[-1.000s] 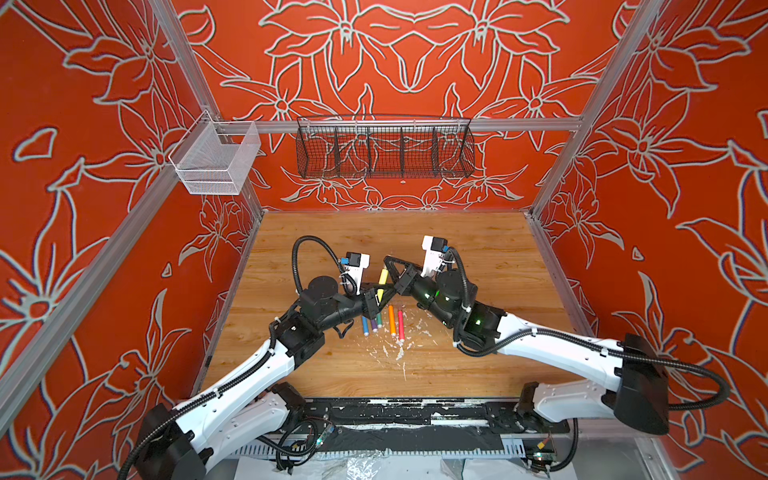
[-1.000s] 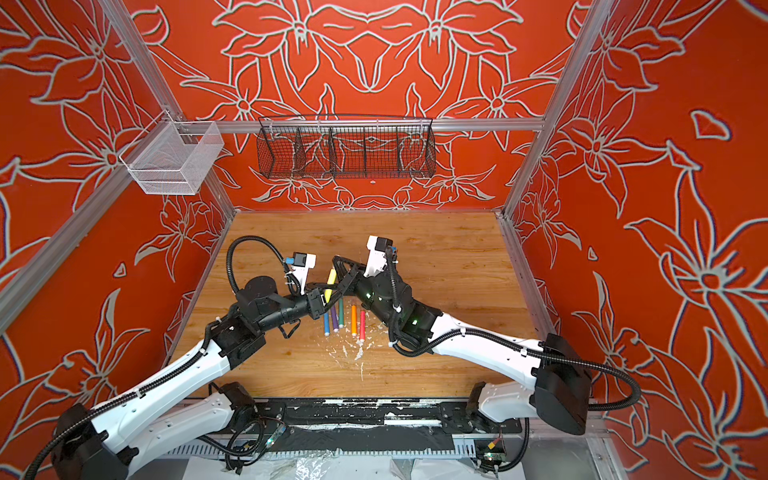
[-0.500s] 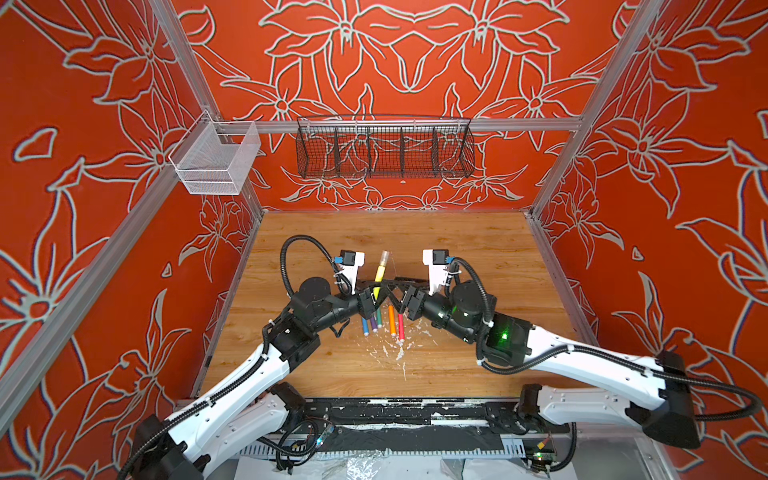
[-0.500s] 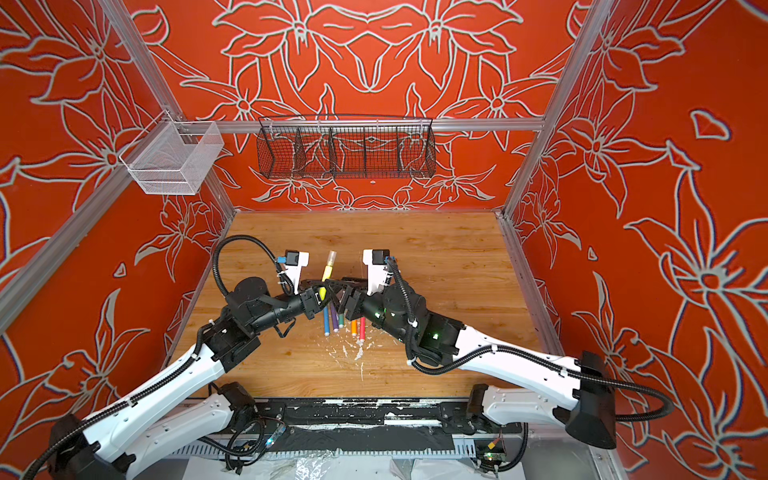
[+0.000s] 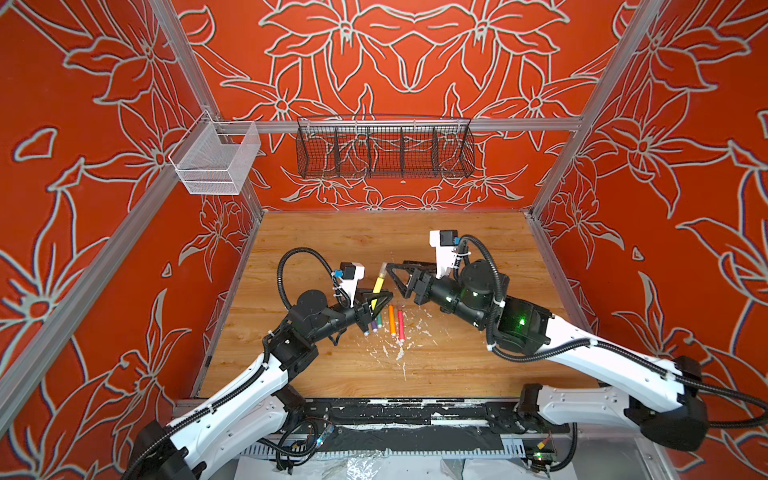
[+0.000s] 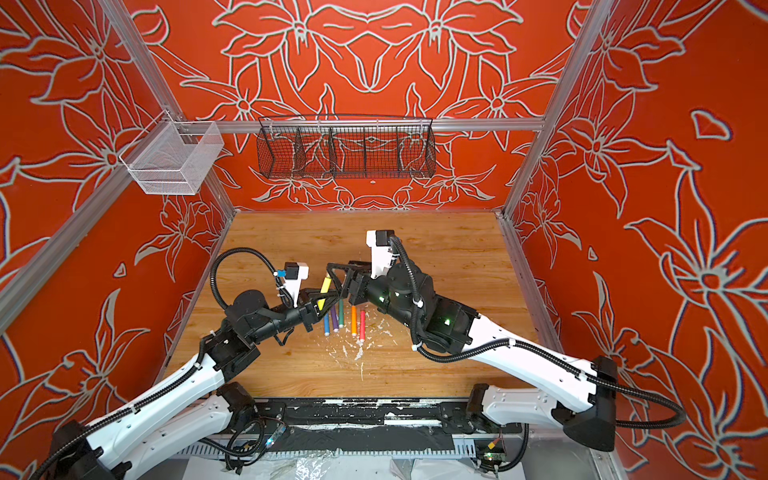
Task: Insert the pens into the pen caps
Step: 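Press the cap down onto the yellow marker with the right gripper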
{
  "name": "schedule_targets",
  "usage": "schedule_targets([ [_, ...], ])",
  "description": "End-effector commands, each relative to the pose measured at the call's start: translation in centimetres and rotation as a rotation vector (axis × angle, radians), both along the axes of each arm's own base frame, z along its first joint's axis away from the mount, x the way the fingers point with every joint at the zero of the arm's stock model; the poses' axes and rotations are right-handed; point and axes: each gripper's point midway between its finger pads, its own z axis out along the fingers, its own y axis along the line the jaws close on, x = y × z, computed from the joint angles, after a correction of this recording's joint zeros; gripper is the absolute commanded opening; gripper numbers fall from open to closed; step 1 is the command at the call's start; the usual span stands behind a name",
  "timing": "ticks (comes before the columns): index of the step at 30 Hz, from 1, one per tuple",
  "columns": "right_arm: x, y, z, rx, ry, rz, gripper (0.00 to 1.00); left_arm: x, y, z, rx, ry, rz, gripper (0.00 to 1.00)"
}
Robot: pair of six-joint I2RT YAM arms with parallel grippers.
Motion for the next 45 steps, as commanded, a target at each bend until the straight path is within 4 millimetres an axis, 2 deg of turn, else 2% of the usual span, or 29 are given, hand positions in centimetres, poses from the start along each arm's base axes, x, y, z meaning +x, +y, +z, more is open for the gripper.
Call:
schedule_targets([
  [1, 1.7, 0.3, -0.4, -0.049, -0.001, -0.059, 0.68, -0.6, -0.1, 1.6, -0.005, -0.096, -0.026, 0.00],
  [6, 3.6, 2.0, -1.6, -0.082, 0.042, -0.067, 0.62, -0.9, 0.1, 1.7, -0.006, -0.104, -0.020, 0.00],
  [11, 4.1, 3.6, -2.5, -0.101, 0.068, -0.036, 0.55, -0.9, 0.2, 1.9, -0.003, -0.110, -0.011, 0.00],
  [13, 4.2, 4.0, -2.7, -0.104, 0.069, -0.029, 0.44, -0.8, 0.3, 1.8, -0.001, -0.109, -0.008, 0.00],
  [17, 4.0, 4.5, -3.1, -0.111, 0.083, -0.006, 0.06, -0.6, 0.3, 1.8, 0.006, -0.104, 0.000, 0.00],
  [18, 3.9, 4.6, -3.4, -0.114, 0.090, 0.003, 0.00, -0.5, 0.4, 1.8, 0.005, -0.099, 0.008, 0.00],
  [22, 2.5, 5.3, -5.4, -0.129, 0.122, 0.043, 0.00, 1.1, 1.6, 2.9, -0.012, -0.093, 0.121, 0.00],
  [28, -0.4, 6.6, -8.9, -0.130, 0.158, 0.114, 0.00, 3.0, 2.8, 8.9, -0.112, -0.138, 0.212, 0.00],
  [32, -3.3, 8.1, -10.3, -0.140, 0.156, 0.189, 0.00, 4.2, 3.3, 12.3, -0.193, -0.123, 0.168, 0.00],
  [35, -5.1, 9.1, -10.7, -0.151, 0.149, 0.235, 0.00, 5.0, 3.8, 13.0, -0.183, -0.146, 0.220, 0.00],
  [39, -6.5, 9.5, -10.9, -0.143, 0.144, 0.275, 0.00, 6.3, 5.4, 13.4, -0.113, -0.179, 0.333, 0.00],
  [43, -8.5, 10.1, -10.4, -0.098, 0.154, 0.386, 0.00, 8.0, 8.3, 13.0, 0.020, -0.227, 0.535, 0.00],
  [45, -9.7, 10.6, -10.5, -0.130, 0.163, 0.441, 0.00, 8.7, 9.9, 12.7, 0.077, -0.245, 0.636, 0.00],
])
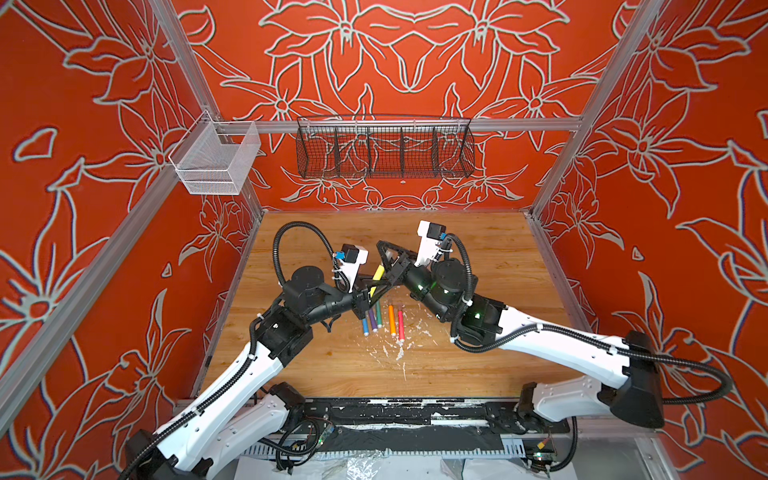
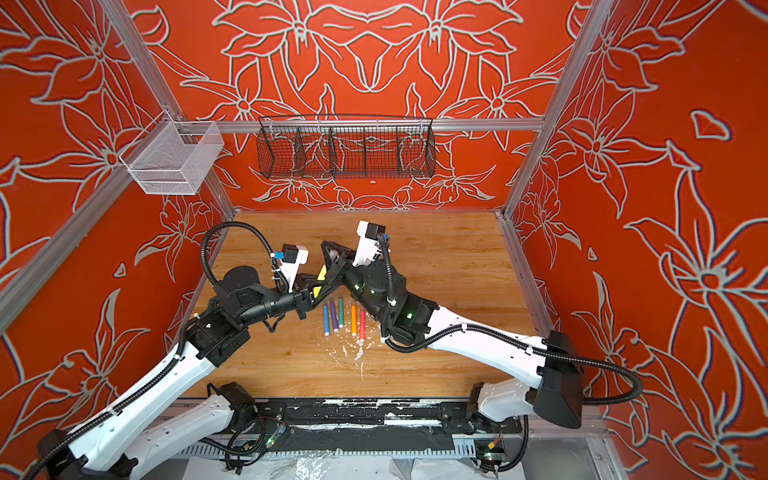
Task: Insert the pens into the pen caps
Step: 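Press the cap down onto the yellow marker with the right gripper, then open the right gripper and withdraw it while the left gripper lowers the yellow marker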
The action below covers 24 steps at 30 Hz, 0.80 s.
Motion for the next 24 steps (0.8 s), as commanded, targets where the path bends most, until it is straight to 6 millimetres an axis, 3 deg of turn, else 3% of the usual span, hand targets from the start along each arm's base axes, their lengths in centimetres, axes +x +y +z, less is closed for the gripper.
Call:
schedule_targets([
  [1, -13.3, 6.7, -10.8, -0.337, 0.178, 0.580, 0.00, 7.3, 9.6, 7.9, -0.061, -0.263, 0.636, 0.00],
  [8, -15.2, 5.8, -13.2, -0.451, 0.218, 0.577, 0.00, 7.1, 10.5, 8.4, -0.106, -0.268, 0.643, 0.00],
  [13, -17.8, 7.1, -12.9, -0.395, 0.172, 0.725, 0.00, 6.9, 9.6, 9.4, -0.298, -0.132, 0.406, 0.00],
  [18, -19.1, 9.3, -13.6, -0.413, 0.187, 0.807, 0.00, 5.9, 10.8, 10.0, -0.249, -0.186, 0.465, 0.00],
  [21, -17.1, 8.9, -14.1, -0.465, 0.195, 0.693, 0.00, 6.1, 12.3, 8.7, -0.208, -0.172, 0.558, 0.00],
  [24, -13.0, 5.4, -13.5, -0.516, 0.198, 0.486, 0.00, 6.4, 13.9, 6.4, -0.181, -0.120, 0.665, 0.00],
])
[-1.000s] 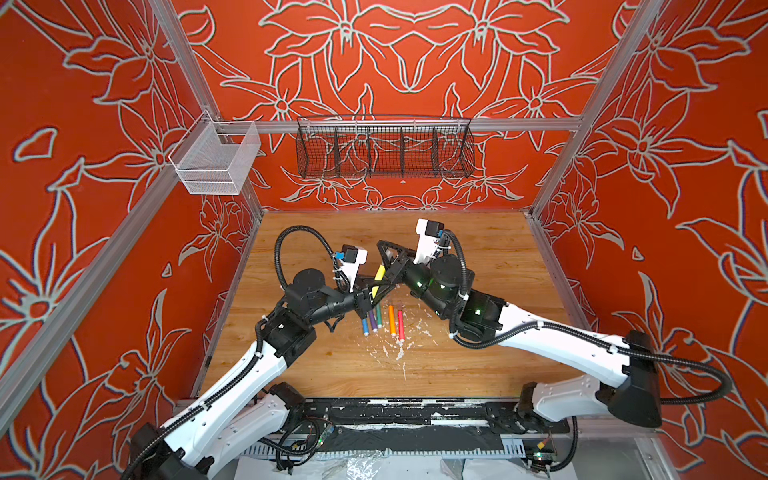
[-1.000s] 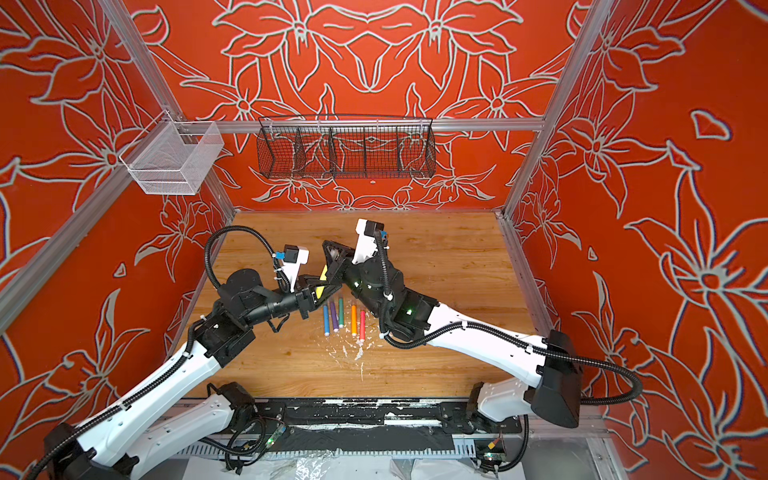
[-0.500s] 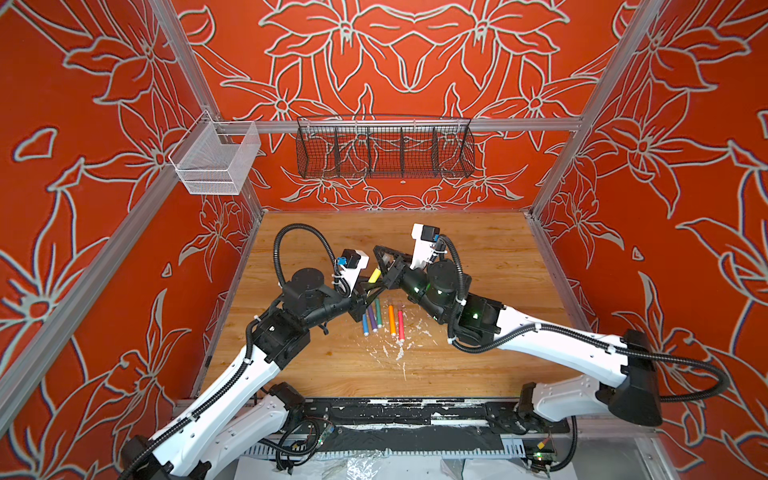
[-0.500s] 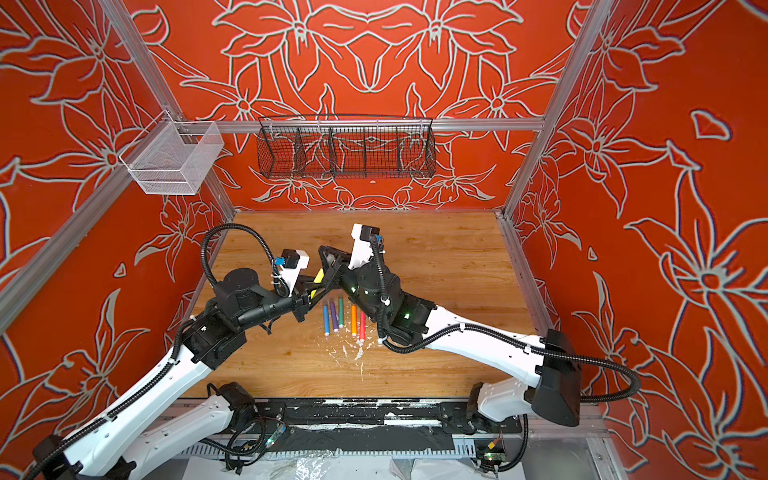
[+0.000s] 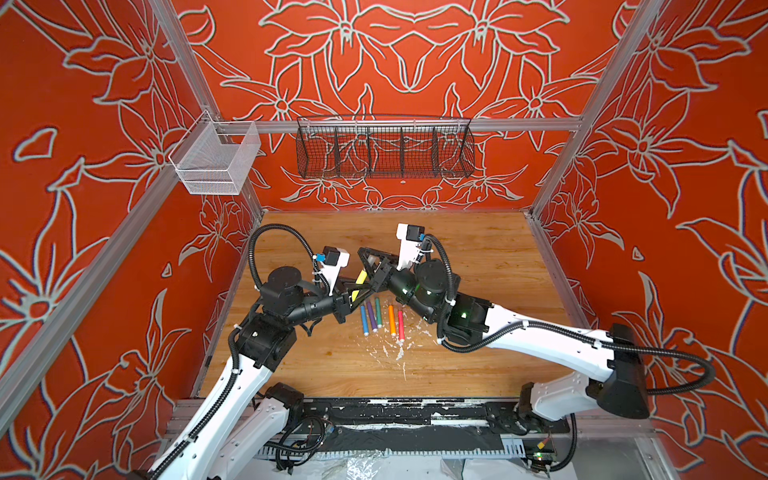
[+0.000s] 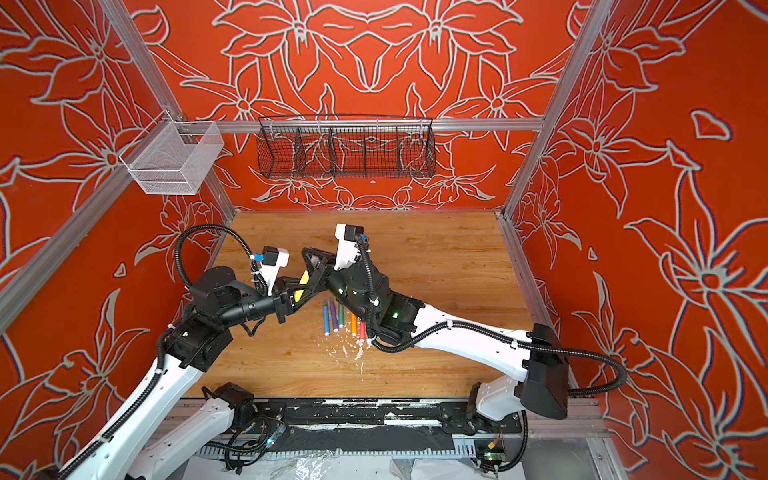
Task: Insert the pens into the pen caps
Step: 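Open the right gripper and withdraw it while the left gripper lowers the yellow marker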
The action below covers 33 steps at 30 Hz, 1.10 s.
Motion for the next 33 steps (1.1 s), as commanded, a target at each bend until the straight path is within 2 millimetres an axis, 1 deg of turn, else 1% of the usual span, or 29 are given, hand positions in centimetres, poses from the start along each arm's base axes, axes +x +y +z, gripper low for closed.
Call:
schedule_targets([
  [1, -9.9, 0.4, -12.6, -0.452, 0.197, 0.344, 0.00, 8.1, 10.6, 5.3, -0.124, -0.142, 0.721, 0.00],
  [2, -8.7, -1.1, -12.1, -0.445, 0.209, 0.294, 0.04, 8.1, 10.8, 4.5, -0.110, -0.119, 0.738, 0.00],
  [4, -6.1, -4.4, -10.7, -0.441, 0.216, 0.186, 0.29, 7.8, 10.9, 2.5, -0.076, -0.060, 0.752, 0.00],
  [5, -5.2, -5.9, -10.1, -0.441, 0.217, 0.140, 0.37, 7.6, 10.7, 1.6, -0.064, -0.042, 0.754, 0.00],
  [7, -3.5, -9.3, -8.0, -0.448, 0.195, 0.019, 0.54, 6.9, 10.6, -0.4, -0.037, -0.006, 0.761, 0.00],
  [9, -1.9, -12.4, -6.6, -0.462, 0.183, -0.089, 0.66, 6.2, 10.9, -2.4, -0.004, 0.047, 0.790, 0.00],
  [10, -0.9, -14.0, -6.1, -0.462, 0.194, -0.140, 0.70, 5.8, 11.1, -3.5, 0.018, 0.084, 0.804, 0.00],
  [11, -0.1, -15.2, -5.9, -0.463, 0.211, -0.180, 0.93, 5.5, 11.3, -4.5, 0.031, 0.113, 0.812, 0.00],
  [12, 1.0, -16.9, -5.7, -0.459, 0.233, -0.232, 0.97, 5.1, 11.4, -5.6, 0.044, 0.147, 0.819, 0.00],
  [15, 3.3, -20.9, -5.5, -0.454, 0.268, -0.369, 0.98, 4.1, 11.7, -8.8, 0.077, 0.240, 0.833, 0.00],
  [18, 4.9, -24.0, -5.3, -0.501, 0.248, -0.489, 0.97, 3.1, 11.8, -11.7, 0.109, 0.336, 0.839, 0.00],
  [19, 5.2, -24.9, -5.3, -0.531, 0.233, -0.526, 0.97, 2.9, 11.8, -12.7, 0.121, 0.364, 0.841, 0.00],
  [21, 5.7, -25.8, -5.4, -0.579, 0.177, -0.566, 0.97, 2.3, 12.0, -14.7, 0.157, 0.428, 0.857, 0.00],
  [23, 6.2, -27.0, -6.3, -0.630, 0.152, -0.613, 0.97, 1.8, 12.5, -16.8, 0.199, 0.491, 0.881, 0.00],
  [25, 6.7, -28.4, -8.1, -0.710, 0.115, -0.673, 0.97, 1.3, 12.6, -18.7, 0.224, 0.539, 0.886, 0.00],
  [27, 7.0, -30.1, -9.7, -0.784, 0.096, -0.751, 0.97, 1.0, 12.5, -20.3, 0.234, 0.577, 0.886, 0.00],
  [31, 7.3, -32.6, -13.1, -0.949, 0.048, -0.822, 0.97, 0.9, 11.9, -22.5, 0.257, 0.627, 0.869, 0.00],
  [33, 7.4, -34.1, -15.0, -1.016, 0.054, -0.853, 0.97, 1.0, 11.7, -23.5, 0.284, 0.656, 0.869, 0.00],
])
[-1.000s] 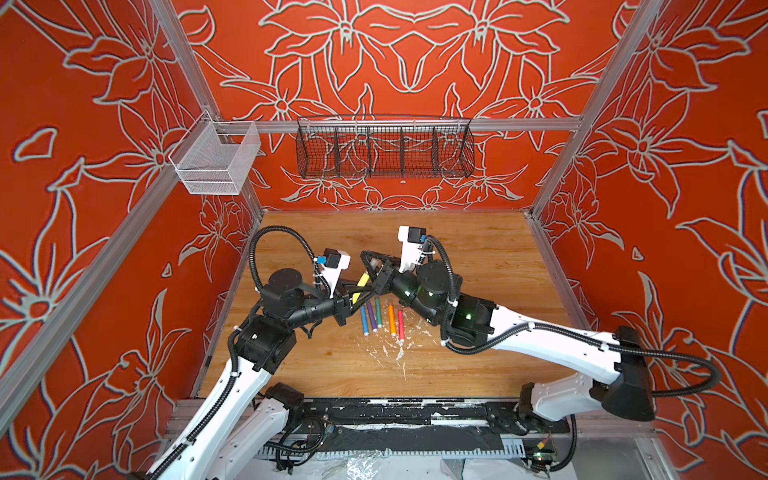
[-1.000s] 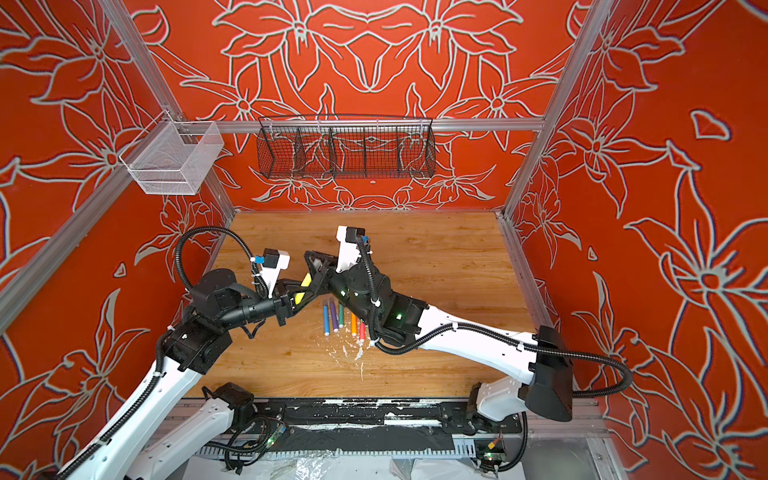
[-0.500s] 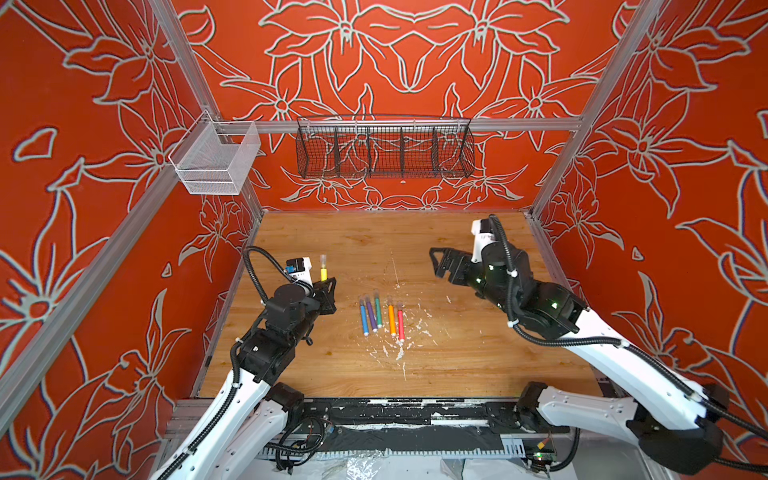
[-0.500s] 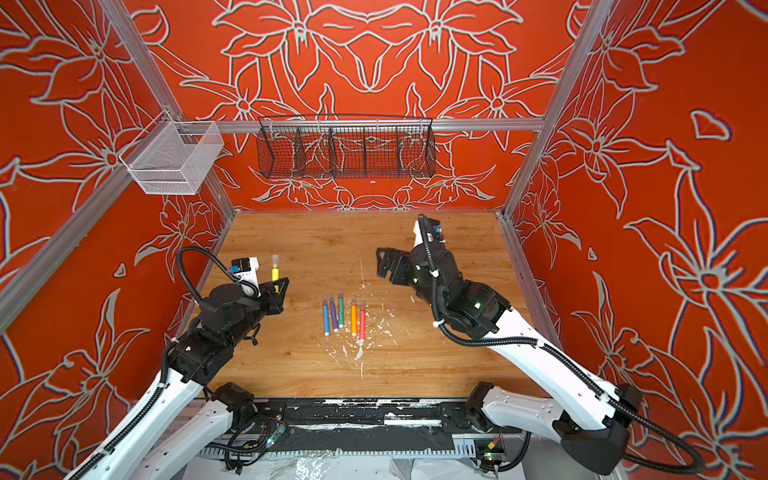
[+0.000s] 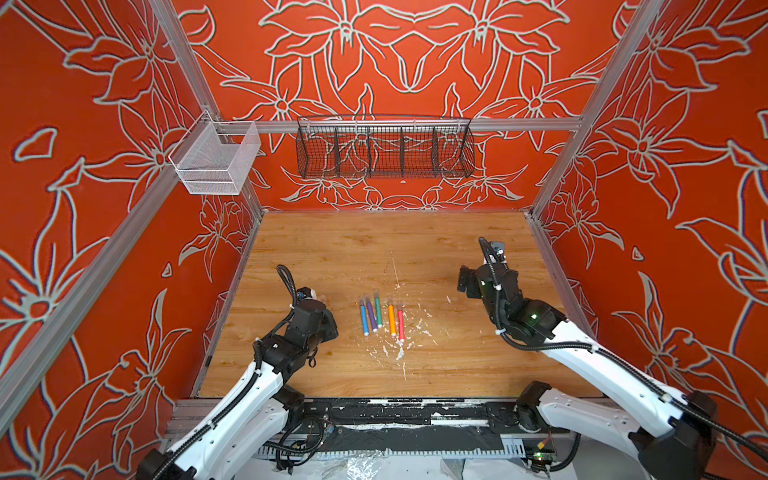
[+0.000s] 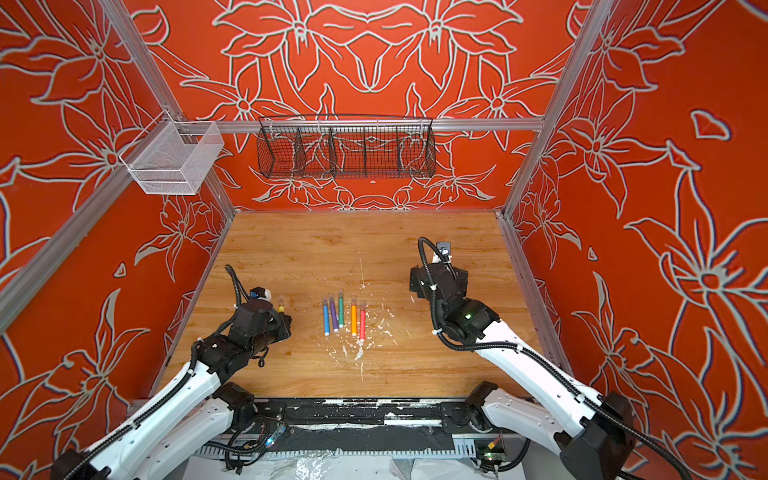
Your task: Insert the pens into the pen caps
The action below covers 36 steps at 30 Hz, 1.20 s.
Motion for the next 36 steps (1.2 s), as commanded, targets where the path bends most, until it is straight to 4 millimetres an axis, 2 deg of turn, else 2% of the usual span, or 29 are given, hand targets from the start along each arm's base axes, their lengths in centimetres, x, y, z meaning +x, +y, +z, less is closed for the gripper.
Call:
schedule_targets([
  [1, 0.5, -3.3, -0.1, -0.158, -0.070, -0.088, 0.97, 0.2, -0.6, -1.1, -0.014, 0.039, 0.016, 0.00],
  [2, 0.5, -4.0, -1.0, -0.190, -0.062, -0.101, 0.97, 0.4, -0.8, -1.5, -0.015, 0.050, 0.014, 0.00],
  [4, 0.1, -6.7, -2.9, -0.187, -0.050, -0.215, 0.98, 0.7, -1.7, -2.4, -0.016, 0.073, -0.002, 0.00],
  [7, 0.4, -7.5, -4.9, -0.139, -0.027, -0.194, 0.98, 1.0, -2.5, -3.7, 0.023, 0.131, -0.006, 0.00],
  [14, 0.4, -9.5, -6.3, -0.169, -0.008, -0.281, 0.98, 2.4, -4.7, -5.9, 0.031, 0.190, -0.009, 0.00],
  [20, 0.1, -10.6, -5.8, -0.194, -0.055, -0.322, 0.98, 3.0, -6.1, -6.8, 0.064, 0.235, -0.025, 0.00],
  [21, 0.0, -10.8, -5.8, -0.202, -0.075, -0.329, 0.98, 3.0, -6.2, -6.8, 0.062, 0.236, -0.026, 0.06],
  [22, 0.0, -11.0, -6.1, -0.209, -0.095, -0.335, 0.98, 3.0, -6.2, -6.9, 0.062, 0.236, -0.029, 0.15],
  [25, 0.1, -11.3, -7.2, -0.212, -0.124, -0.329, 0.98, 3.0, -5.6, -6.4, 0.079, 0.223, -0.009, 0.24],
  [28, 0.5, -11.7, -7.8, -0.212, -0.121, -0.337, 0.98, 3.2, -5.4, -5.4, 0.080, 0.189, -0.007, 0.45],
  [31, 1.1, -12.5, -9.4, -0.166, -0.113, -0.337, 0.98, 3.5, -5.5, -4.4, 0.085, 0.167, -0.021, 0.56],
  [34, 1.7, -13.4, -9.5, -0.143, -0.123, -0.350, 0.98, 4.4, -4.7, -2.2, 0.149, 0.131, -0.019, 0.64],
  [36, 2.0, -13.7, -9.6, -0.121, -0.146, -0.334, 0.98, 5.0, -2.9, -0.1, 0.215, 0.104, 0.030, 0.74],
])
